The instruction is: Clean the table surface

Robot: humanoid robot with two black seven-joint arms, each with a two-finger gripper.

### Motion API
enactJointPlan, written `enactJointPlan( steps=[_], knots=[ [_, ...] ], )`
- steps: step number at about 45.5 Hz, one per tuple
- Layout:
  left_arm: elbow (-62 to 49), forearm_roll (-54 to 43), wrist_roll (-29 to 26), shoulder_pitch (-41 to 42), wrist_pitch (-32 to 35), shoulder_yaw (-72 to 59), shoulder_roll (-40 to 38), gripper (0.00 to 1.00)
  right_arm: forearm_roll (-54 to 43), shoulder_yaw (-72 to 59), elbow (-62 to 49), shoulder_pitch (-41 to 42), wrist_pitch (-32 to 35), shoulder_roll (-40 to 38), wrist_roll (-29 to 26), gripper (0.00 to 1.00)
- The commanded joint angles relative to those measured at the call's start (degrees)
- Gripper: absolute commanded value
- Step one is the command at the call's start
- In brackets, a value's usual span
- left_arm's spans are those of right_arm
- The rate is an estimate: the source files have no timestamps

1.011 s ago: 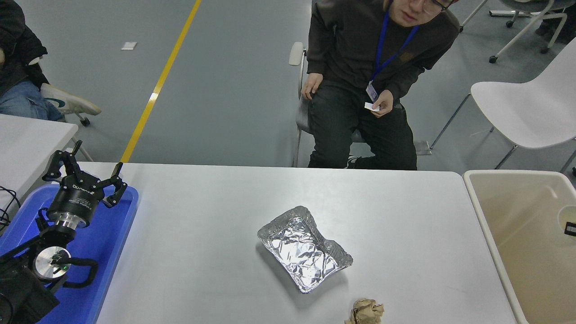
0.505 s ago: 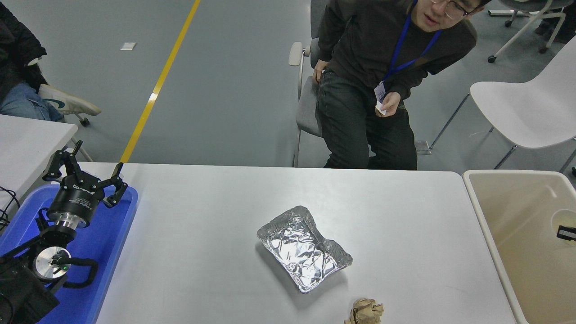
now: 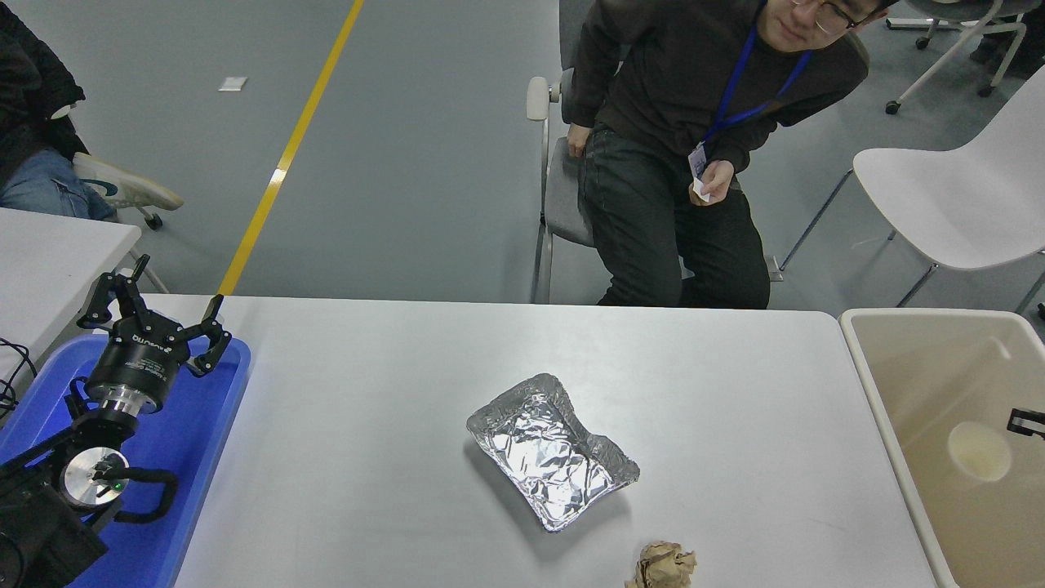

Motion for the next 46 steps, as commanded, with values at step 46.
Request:
enactJointPlan(
  steps=[46],
  knots=[
    [0.02, -0.05, -0.05, 0.06, 0.05, 0.09, 0.00, 1.00, 7.14, 0.72, -0.07, 2.41, -0.21, -1.08, 0.01, 1.00]
  ],
)
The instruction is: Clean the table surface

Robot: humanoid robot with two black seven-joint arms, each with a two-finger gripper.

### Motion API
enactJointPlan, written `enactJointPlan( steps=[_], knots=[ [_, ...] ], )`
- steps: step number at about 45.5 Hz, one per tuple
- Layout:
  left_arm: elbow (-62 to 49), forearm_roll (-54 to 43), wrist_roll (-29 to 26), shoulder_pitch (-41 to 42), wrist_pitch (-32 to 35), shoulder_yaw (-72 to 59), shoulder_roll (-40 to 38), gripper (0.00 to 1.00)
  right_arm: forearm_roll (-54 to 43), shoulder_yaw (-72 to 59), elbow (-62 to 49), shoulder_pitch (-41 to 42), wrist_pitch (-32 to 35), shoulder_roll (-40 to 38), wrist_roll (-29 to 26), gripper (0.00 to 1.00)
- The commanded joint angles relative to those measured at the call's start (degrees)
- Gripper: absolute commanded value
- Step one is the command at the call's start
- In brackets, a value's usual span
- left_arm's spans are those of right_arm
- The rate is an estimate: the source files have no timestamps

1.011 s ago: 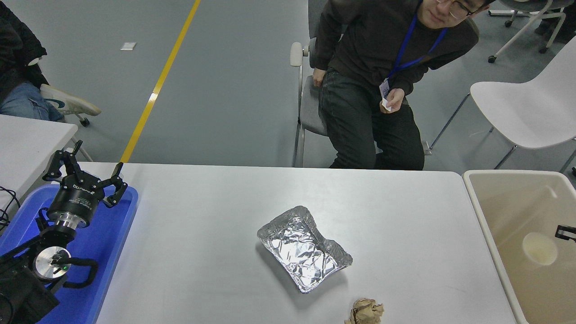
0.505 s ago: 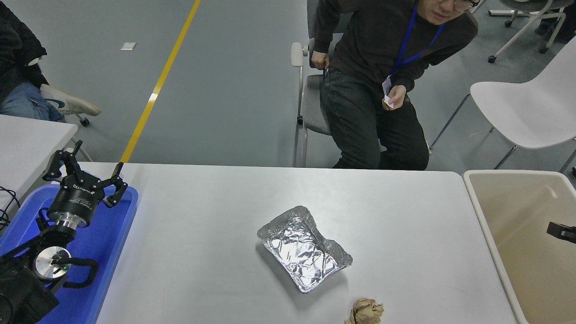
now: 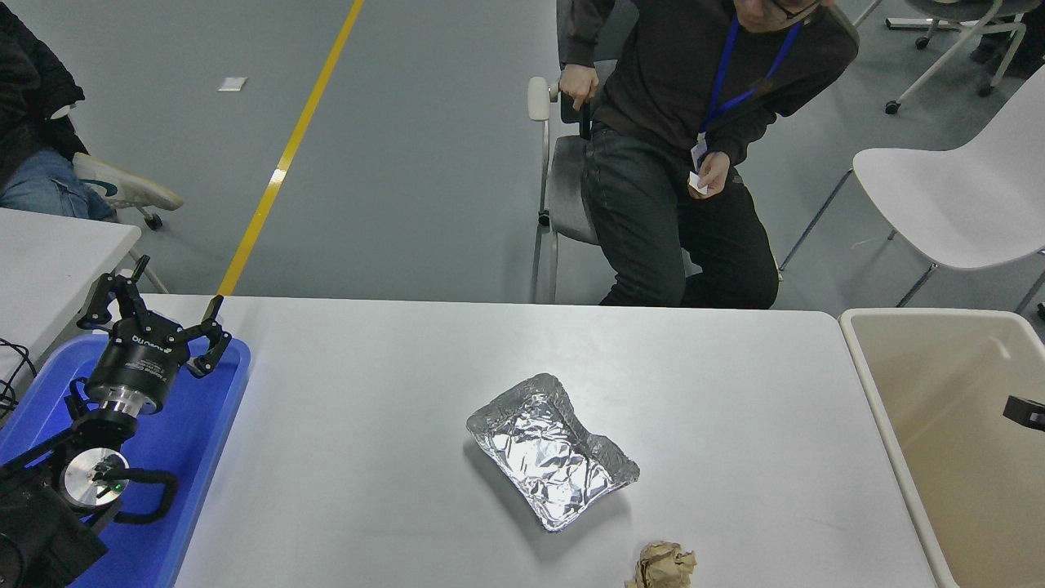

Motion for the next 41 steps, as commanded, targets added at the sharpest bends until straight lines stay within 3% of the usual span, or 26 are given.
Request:
enactJointPlan(
  steps=[1, 13, 21, 41],
  knots=[
    [0.00, -0.02, 0.00, -0.02, -0.01, 0.00, 0.00, 1.00, 3.40, 0.07, -0.15, 1.48, -0.14, 0.02, 0.01, 1.00],
    [0.00, -0.02, 0.00, -0.02, -0.01, 0.00, 0.00, 1.00, 7.97, 4.27, 2.21, 3.42, 0.83, -2.43, 0.01, 1.00],
    [0.00, -0.01, 0.00, -0.02, -0.01, 0.00, 0.00, 1.00, 7.97, 18.68, 11.53, 3.60, 0.91, -7.97, 0.01, 1.00],
    [0.00, -0.02, 0.00, -0.02, -0.01, 0.00, 0.00, 1.00, 8.15, 57.79, 26.21, -2.99, 0.91, -11.57, 0.01, 1.00]
  ],
)
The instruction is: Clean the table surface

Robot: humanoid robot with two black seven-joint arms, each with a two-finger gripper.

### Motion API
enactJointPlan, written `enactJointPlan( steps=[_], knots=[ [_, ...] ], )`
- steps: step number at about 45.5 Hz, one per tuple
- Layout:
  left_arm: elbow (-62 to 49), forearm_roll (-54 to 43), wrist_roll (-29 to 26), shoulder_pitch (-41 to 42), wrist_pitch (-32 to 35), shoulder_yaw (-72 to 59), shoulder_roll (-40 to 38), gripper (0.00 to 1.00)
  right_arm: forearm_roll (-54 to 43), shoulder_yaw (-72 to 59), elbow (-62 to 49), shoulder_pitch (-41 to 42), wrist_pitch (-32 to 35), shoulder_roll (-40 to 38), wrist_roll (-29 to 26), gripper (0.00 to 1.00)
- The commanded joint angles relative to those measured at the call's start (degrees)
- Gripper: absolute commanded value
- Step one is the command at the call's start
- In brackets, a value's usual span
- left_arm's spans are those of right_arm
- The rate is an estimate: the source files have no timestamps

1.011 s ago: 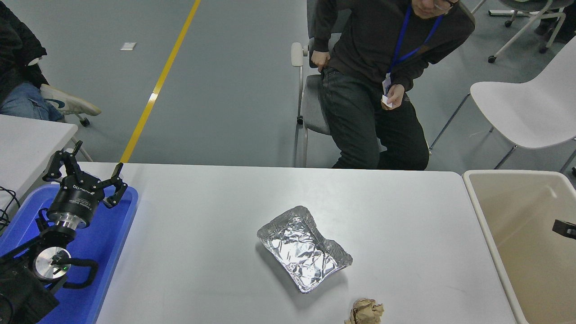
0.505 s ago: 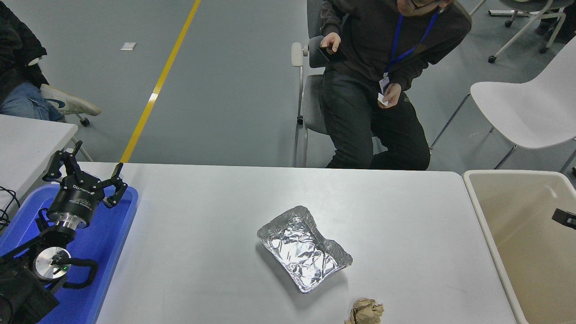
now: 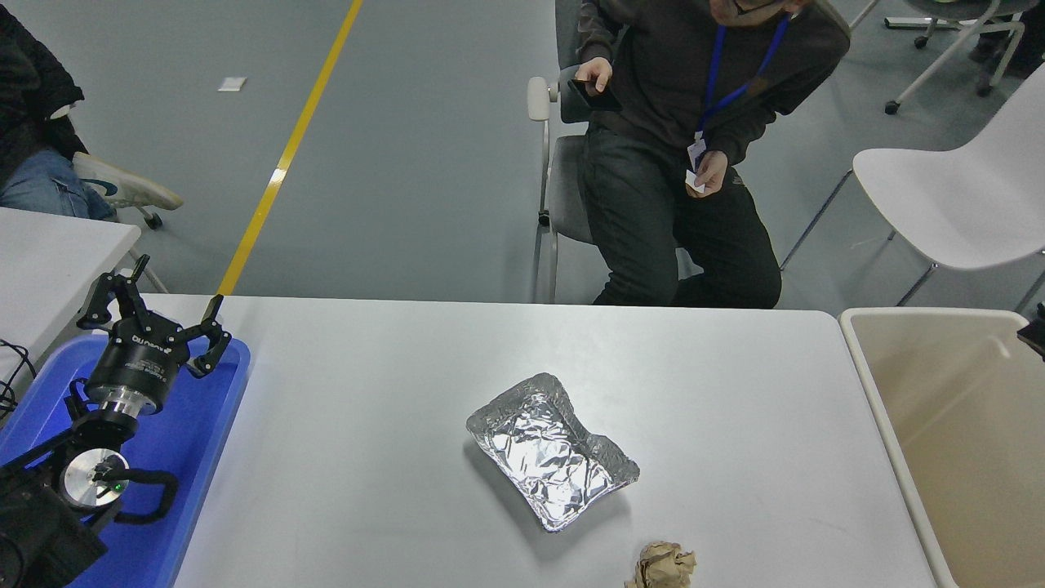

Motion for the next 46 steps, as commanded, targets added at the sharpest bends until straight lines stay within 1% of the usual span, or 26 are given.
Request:
enactJointPlan(
  steps=[1, 10, 14, 18, 21, 27, 32, 34, 39, 46],
  knots=[
    [0.00, -0.01, 0.01, 0.01, 0.00, 0.00, 0.00, 1.00, 0.28, 21.83, 9.69, -4.75, 0.04, -2.34, -0.02, 1.00],
    [0.00, -0.01, 0.01, 0.01, 0.00, 0.00, 0.00, 1.00, 0.55, 36.24, 20.32, -11.16, 0.04, -1.90, -0.28, 1.00],
    [0.00, -0.01, 0.01, 0.01, 0.00, 0.00, 0.00, 1.00, 2.39, 41.78, 26.21, -14.85, -0.31, -1.11, -1.24, 1.00],
    [0.00, -0.01, 0.01, 0.01, 0.00, 0.00, 0.00, 1.00, 6.08, 45.92, 31.40, -17.32, -0.57, 0.91, -3.70, 1.00],
    [0.00, -0.01, 0.01, 0.01, 0.00, 0.00, 0.00, 1.00, 7.84, 48.90, 33.60, -18.46, -0.48, 2.93, -3.97, 1.00],
    [0.00, -0.01, 0.01, 0.01, 0.00, 0.00, 0.00, 1.00, 8.19, 55.85, 37.55, -21.89, 0.04, 7.32, -3.88, 1.00],
    [0.00, -0.01, 0.01, 0.01, 0.00, 0.00, 0.00, 1.00, 8.37, 57.79, 41.77, -23.91, 0.22, 10.93, -3.80, 1.00],
    [0.00, -0.01, 0.01, 0.01, 0.00, 0.00, 0.00, 1.00, 8.37, 57.88, 43.97, -24.70, 0.40, 13.56, -3.71, 1.00],
    [0.00, -0.01, 0.01, 0.01, 0.00, 0.00, 0.00, 1.00, 8.37, 57.97, 44.85, -25.67, 0.40, 17.52, -3.53, 1.00],
    [0.00, -0.01, 0.01, 0.01, 0.00, 0.00, 0.00, 1.00, 8.37, 57.44, 44.85, -25.67, 0.39, 20.60, -3.09, 1.00]
  ],
)
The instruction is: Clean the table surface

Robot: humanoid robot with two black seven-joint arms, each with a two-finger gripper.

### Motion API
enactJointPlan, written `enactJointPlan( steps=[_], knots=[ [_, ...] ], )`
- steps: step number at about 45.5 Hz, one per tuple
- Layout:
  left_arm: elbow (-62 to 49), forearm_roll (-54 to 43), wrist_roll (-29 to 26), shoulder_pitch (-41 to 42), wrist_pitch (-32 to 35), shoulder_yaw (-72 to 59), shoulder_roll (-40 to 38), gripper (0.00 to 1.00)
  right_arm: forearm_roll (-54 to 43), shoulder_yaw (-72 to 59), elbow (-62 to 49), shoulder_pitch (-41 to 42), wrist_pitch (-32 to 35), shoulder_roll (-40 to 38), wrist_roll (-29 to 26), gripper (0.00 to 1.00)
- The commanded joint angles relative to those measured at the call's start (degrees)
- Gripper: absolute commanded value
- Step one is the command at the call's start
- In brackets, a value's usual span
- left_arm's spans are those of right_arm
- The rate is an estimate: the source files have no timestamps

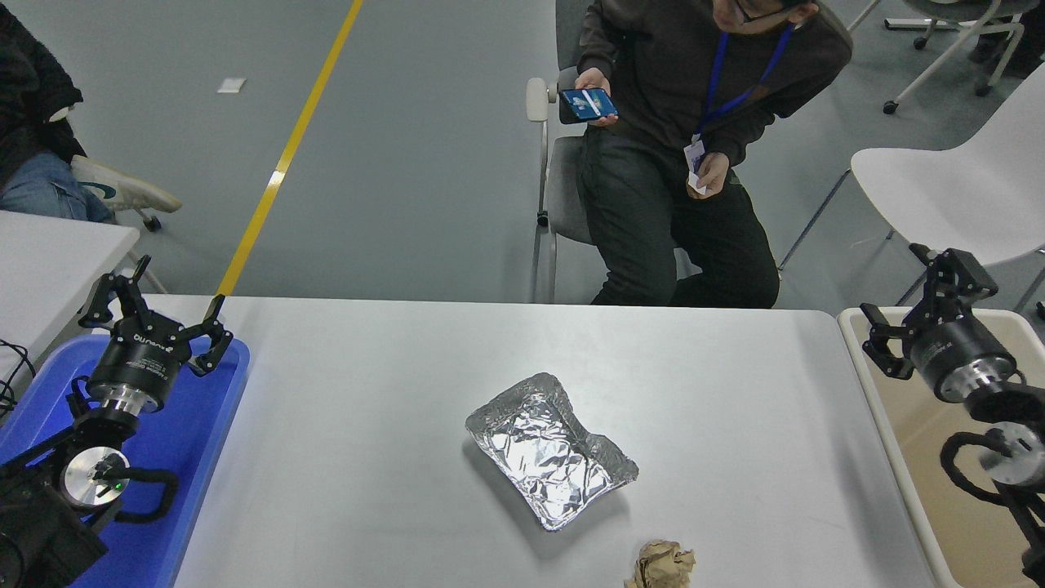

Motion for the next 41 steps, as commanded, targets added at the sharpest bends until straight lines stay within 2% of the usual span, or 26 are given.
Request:
enactJointPlan(
  steps=[1, 16, 32, 41],
  knots=[
    [-0.01, -0.02, 0.00, 0.00, 0.00, 0.01, 0.00, 1.00, 0.44, 1.48, 3.13, -1.84, 0.18, 6.58, 0.63, 1.00],
    [-0.01, -0.02, 0.00, 0.00, 0.00, -0.08, 0.00, 1.00, 0.44, 1.39, 6.82, -3.78, -0.09, 8.69, 2.48, 1.00],
    [-0.01, -0.02, 0.00, 0.00, 0.00, 0.01, 0.00, 1.00, 0.27, 2.09, 5.42, -3.69, -0.88, 10.36, 4.67, 1.00],
    [-0.01, -0.02, 0.00, 0.00, 0.00, 0.01, 0.00, 1.00, 0.18, 2.01, 3.83, -2.99, -3.95, 10.27, 5.55, 1.00]
  ],
)
